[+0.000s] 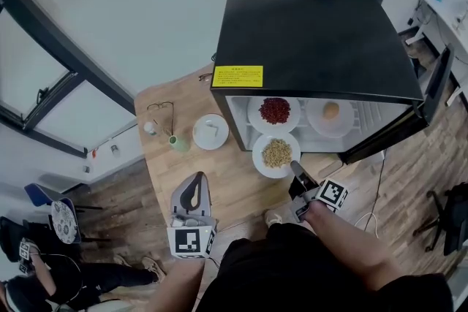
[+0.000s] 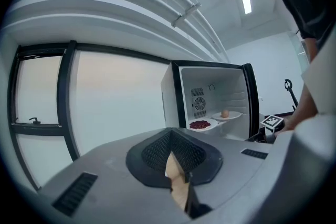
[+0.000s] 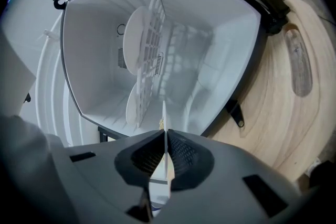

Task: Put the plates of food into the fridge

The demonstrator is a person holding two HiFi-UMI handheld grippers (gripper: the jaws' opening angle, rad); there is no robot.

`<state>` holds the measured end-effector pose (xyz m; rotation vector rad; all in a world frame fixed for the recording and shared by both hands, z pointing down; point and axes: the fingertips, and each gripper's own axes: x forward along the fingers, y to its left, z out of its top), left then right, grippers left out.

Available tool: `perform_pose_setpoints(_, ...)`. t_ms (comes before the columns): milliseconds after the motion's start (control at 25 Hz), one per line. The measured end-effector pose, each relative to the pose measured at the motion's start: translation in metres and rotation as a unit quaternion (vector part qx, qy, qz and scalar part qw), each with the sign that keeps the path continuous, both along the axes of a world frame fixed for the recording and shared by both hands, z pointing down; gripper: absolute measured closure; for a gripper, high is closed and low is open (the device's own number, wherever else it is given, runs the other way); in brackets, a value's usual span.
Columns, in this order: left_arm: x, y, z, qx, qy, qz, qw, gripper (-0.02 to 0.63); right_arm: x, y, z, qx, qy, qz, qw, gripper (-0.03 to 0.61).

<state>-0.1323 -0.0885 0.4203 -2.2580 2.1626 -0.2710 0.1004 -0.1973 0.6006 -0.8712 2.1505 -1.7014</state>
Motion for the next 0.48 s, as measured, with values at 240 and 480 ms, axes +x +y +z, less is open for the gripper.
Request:
perform_pose_setpoints(240,0.005,-0.010,0.003,-0.008,0.004,-0.015,0.9998,0.611,0.004,-0.021,0.010,-0.018,-0.004,0.007,1.000,0.545)
perform_pose_setpoints(480,0.001,-0.017,0.003,-0.012,-0.001,-0.028,0.9996,0.611,-0.004,-0.036,0.012,-0.017,-0.021,0.002,1.000,0.545)
